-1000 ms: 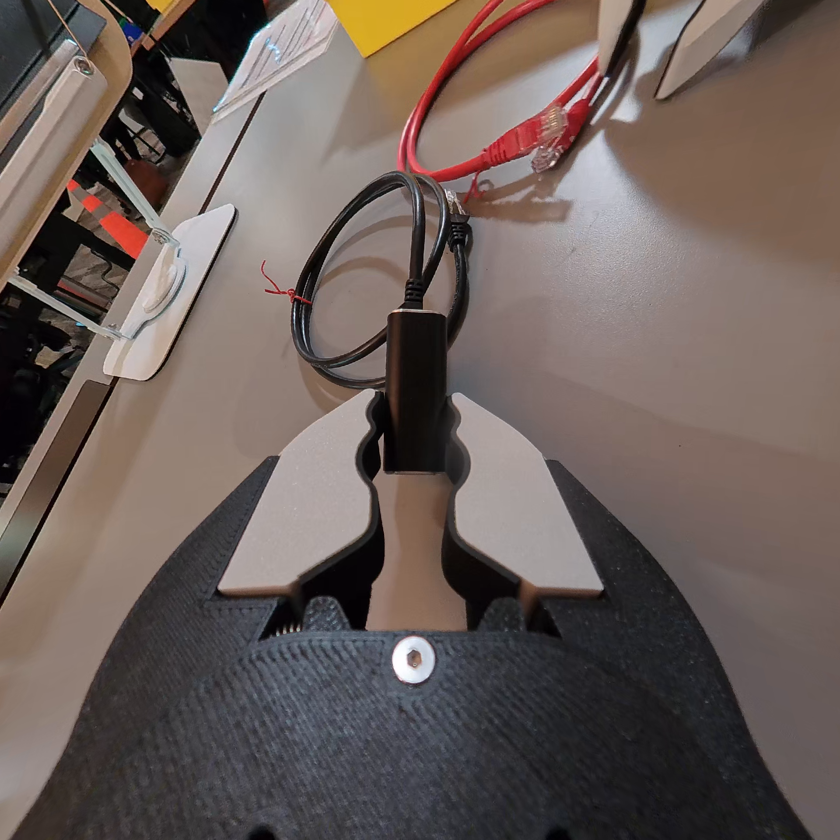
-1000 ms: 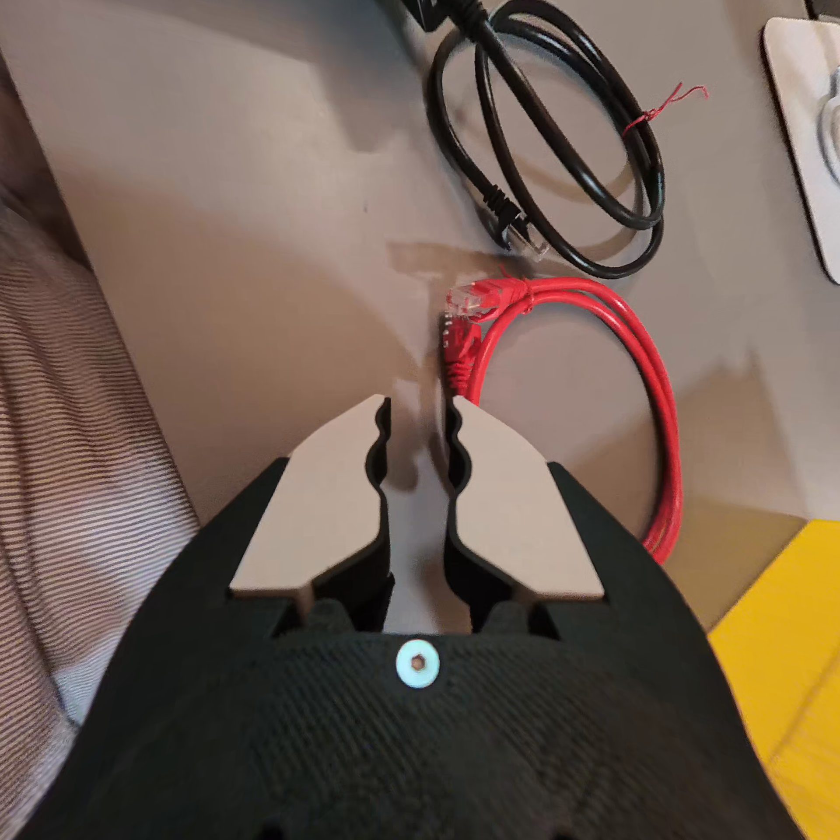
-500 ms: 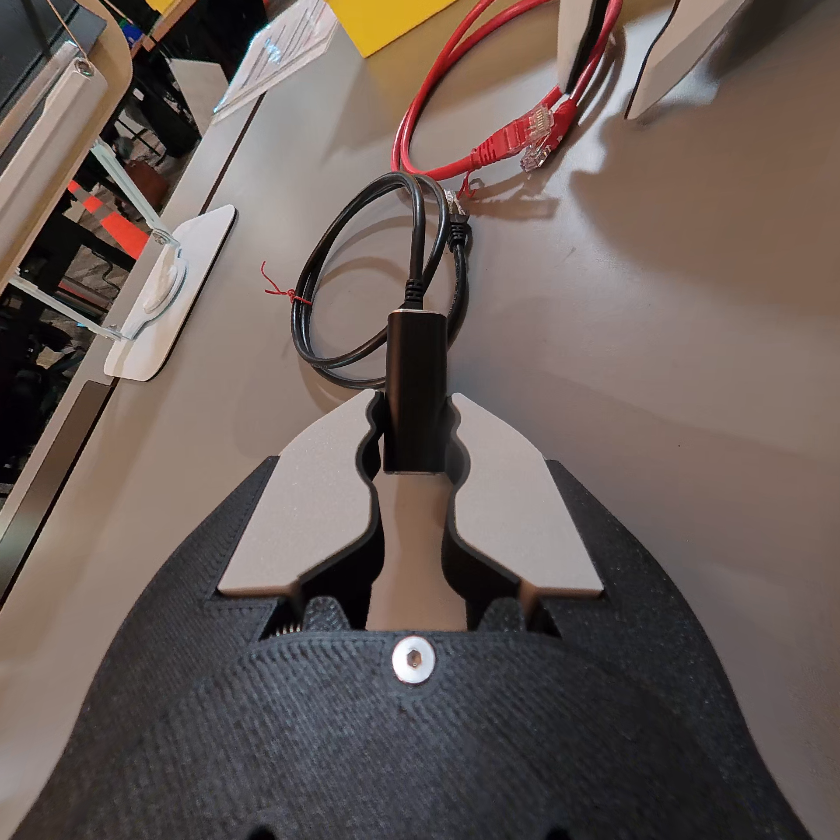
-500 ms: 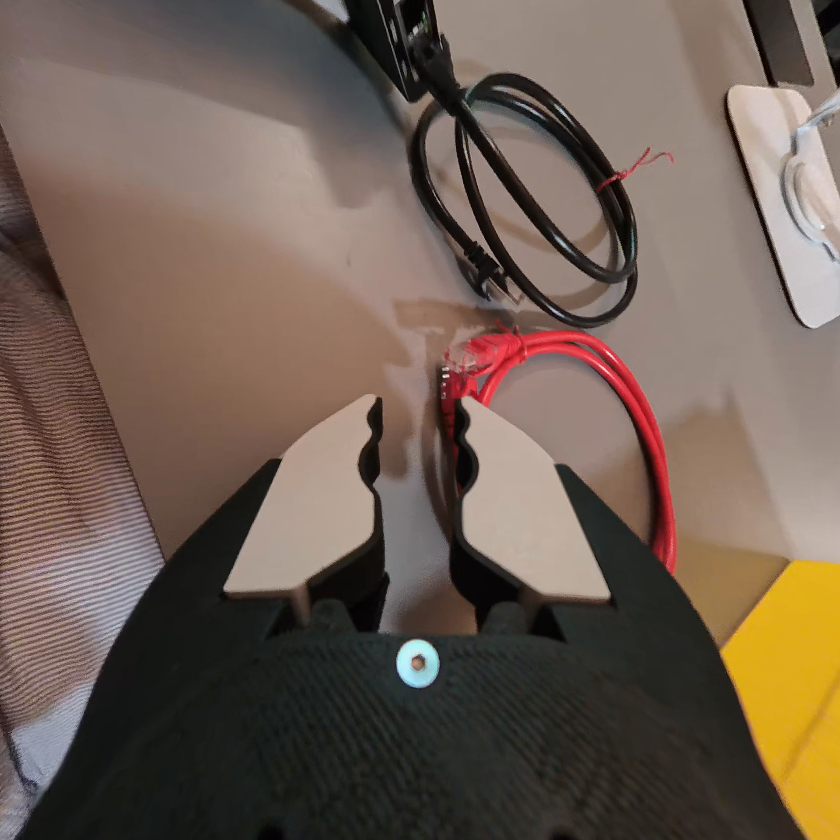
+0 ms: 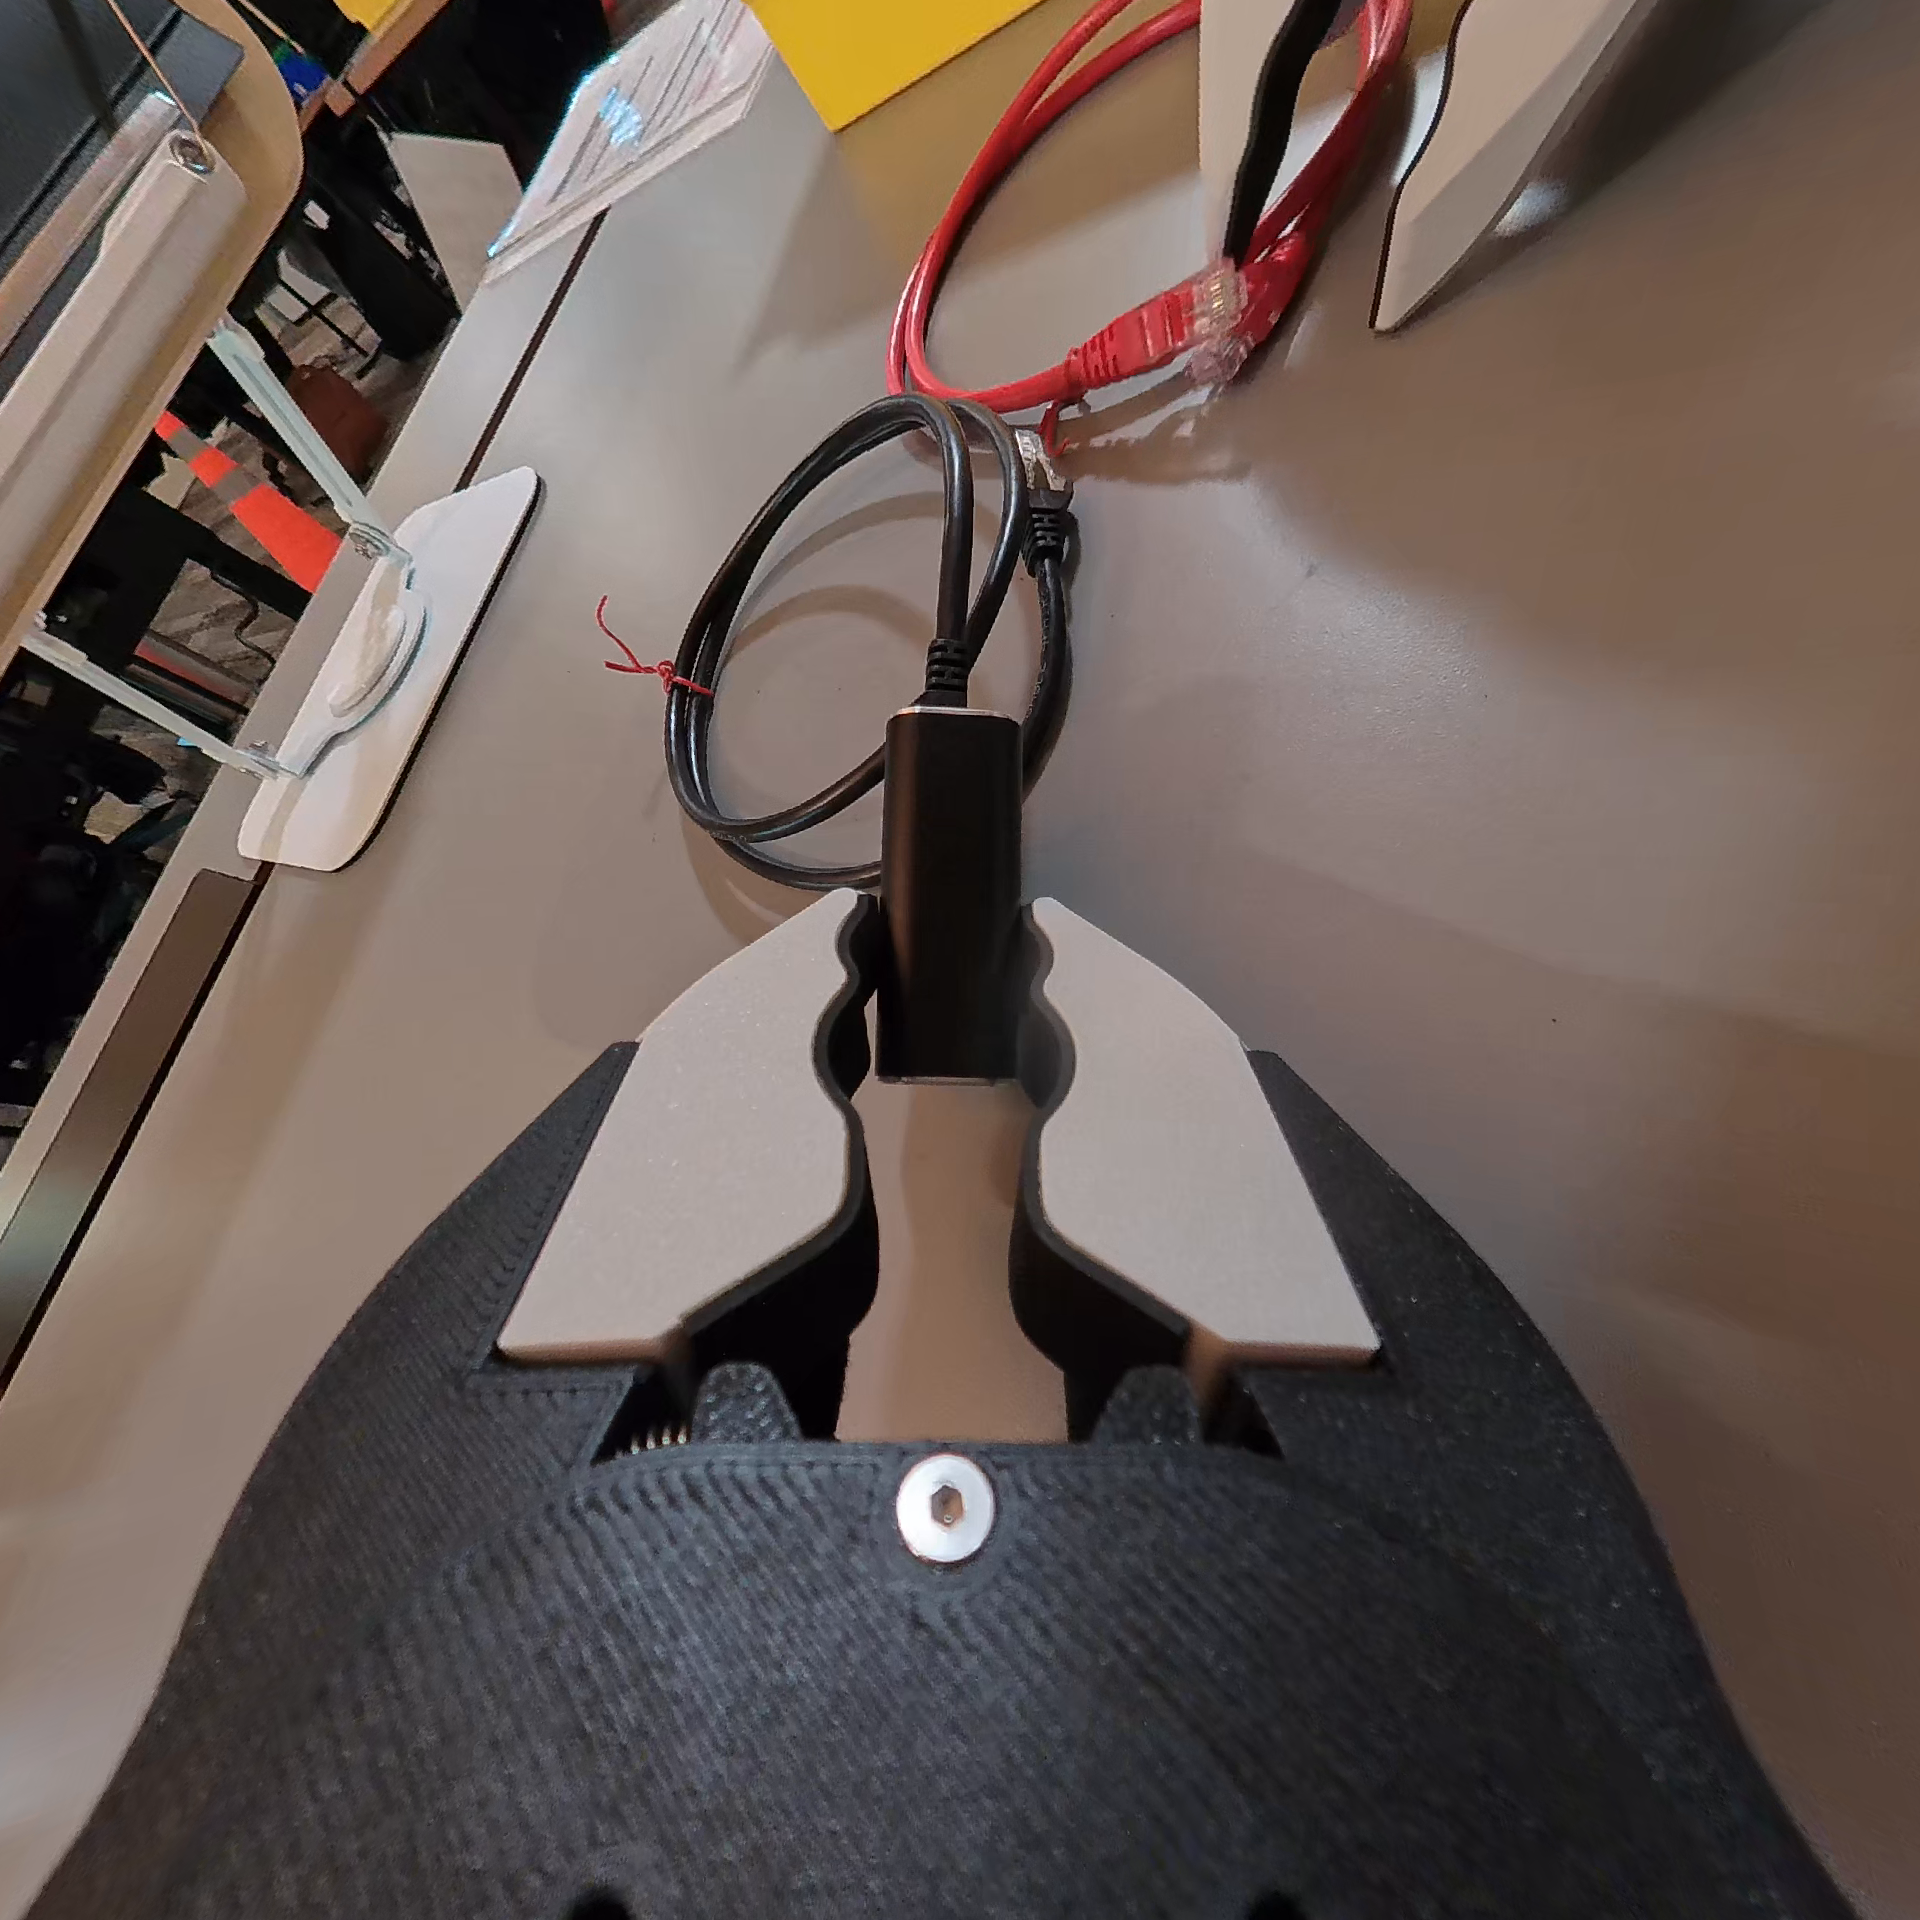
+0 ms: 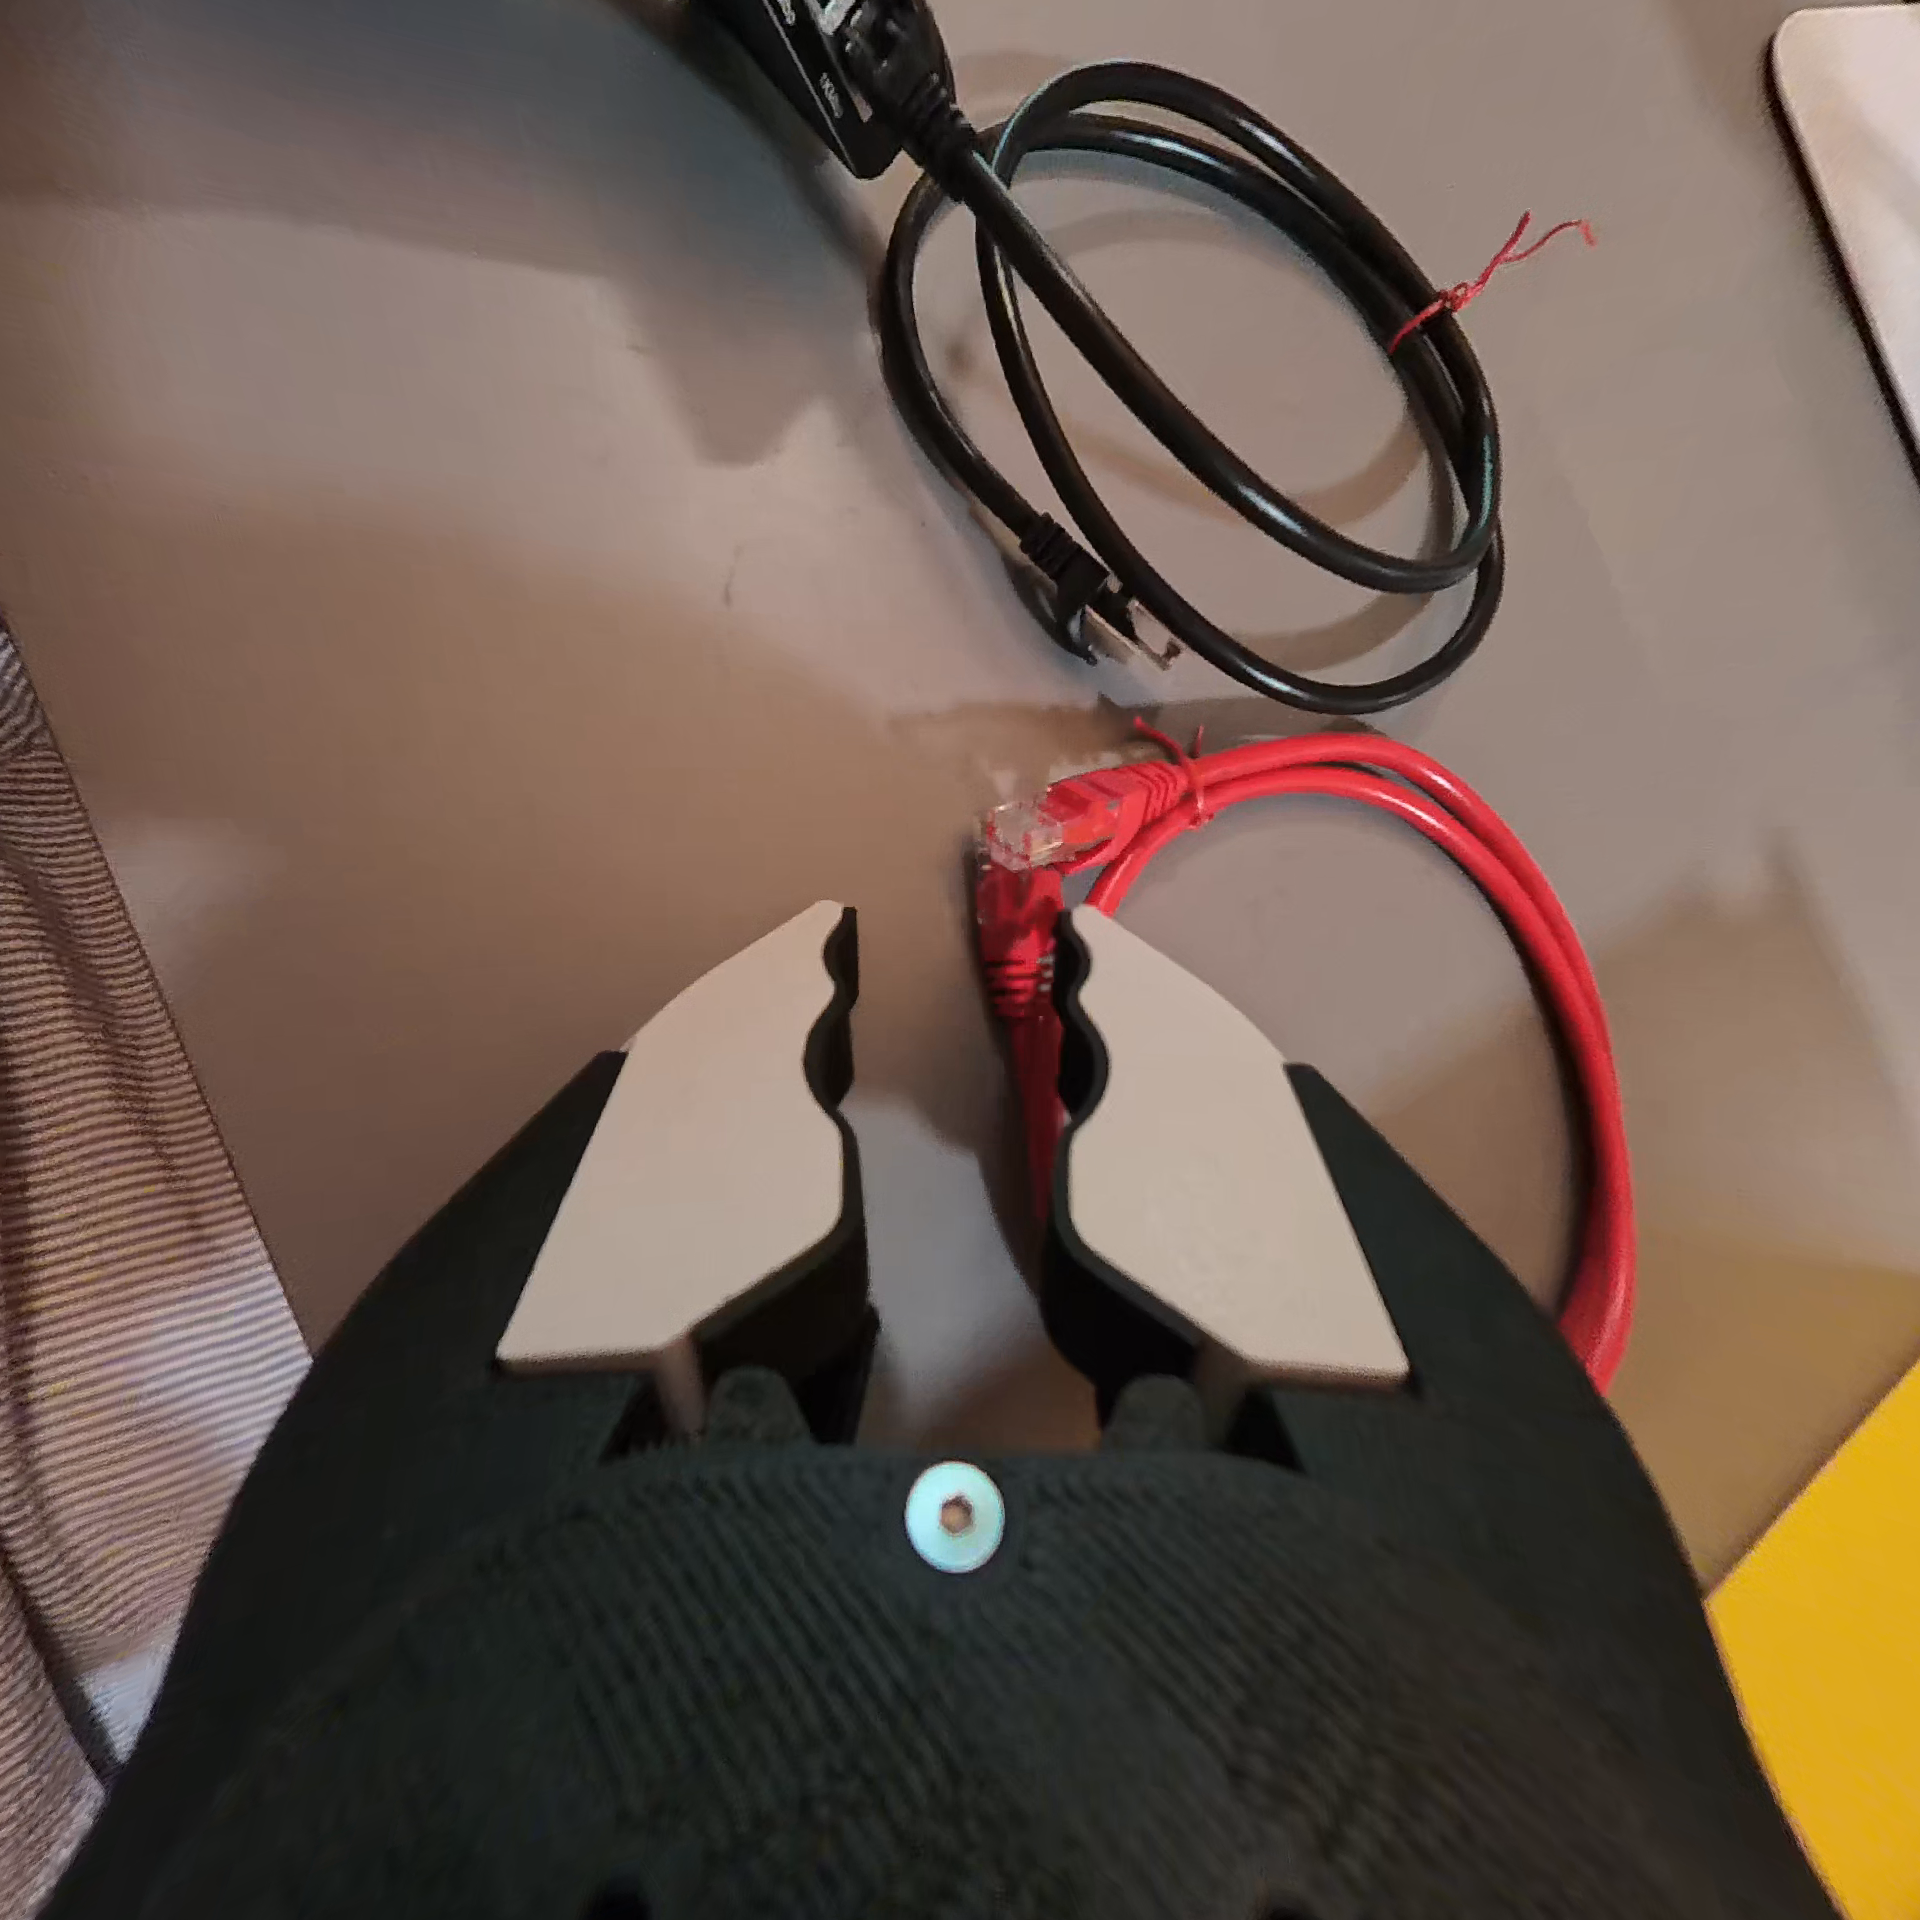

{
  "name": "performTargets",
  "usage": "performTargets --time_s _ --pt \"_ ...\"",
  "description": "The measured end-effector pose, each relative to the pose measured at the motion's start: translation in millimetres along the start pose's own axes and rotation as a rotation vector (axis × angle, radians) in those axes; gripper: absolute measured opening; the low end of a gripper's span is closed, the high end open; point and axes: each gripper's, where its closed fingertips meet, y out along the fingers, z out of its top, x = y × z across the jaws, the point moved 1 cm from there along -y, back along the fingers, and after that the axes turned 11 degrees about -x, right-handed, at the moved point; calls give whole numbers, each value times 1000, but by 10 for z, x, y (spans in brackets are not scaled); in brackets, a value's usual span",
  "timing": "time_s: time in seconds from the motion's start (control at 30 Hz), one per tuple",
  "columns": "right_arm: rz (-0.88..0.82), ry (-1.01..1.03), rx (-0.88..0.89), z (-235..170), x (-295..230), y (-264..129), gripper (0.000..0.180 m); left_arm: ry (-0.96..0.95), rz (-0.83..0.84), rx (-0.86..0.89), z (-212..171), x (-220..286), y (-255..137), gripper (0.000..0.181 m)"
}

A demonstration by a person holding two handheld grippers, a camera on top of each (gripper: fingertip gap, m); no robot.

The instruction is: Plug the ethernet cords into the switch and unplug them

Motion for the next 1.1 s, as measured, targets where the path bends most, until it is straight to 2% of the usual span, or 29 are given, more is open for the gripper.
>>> performTargets --time_s 0.23,0.33,0.47,0.53,0.7,0.8,0.97,1.1 --pt "43 22 6 18 -13 -3 35 0 -1 0 -2 1 -3 25" --pt "142 84 28 30 -77 -24 21 1 -1 0 -2 3 -5 25" --pt "243 165 64 55 -106 -47 23 1 -1 0 -1 3 -7 25" --pt "217 148 58 49 -90 -43 24 1 -1 0 -2 3 -8 25" --pt "6 5 21 62 14 -58 28 1 -1 0 -2 4 -8 25" --pt "38 18 14 66 -24 3 34 1 -1 0 -2 4 -9 25" --pt "62 24 29 80 0 19 28 2 -1 0 -2 4 -6 25" --pt "6 -59 8 58 24 40 25 3 0 -1 -2 4 -3 25"
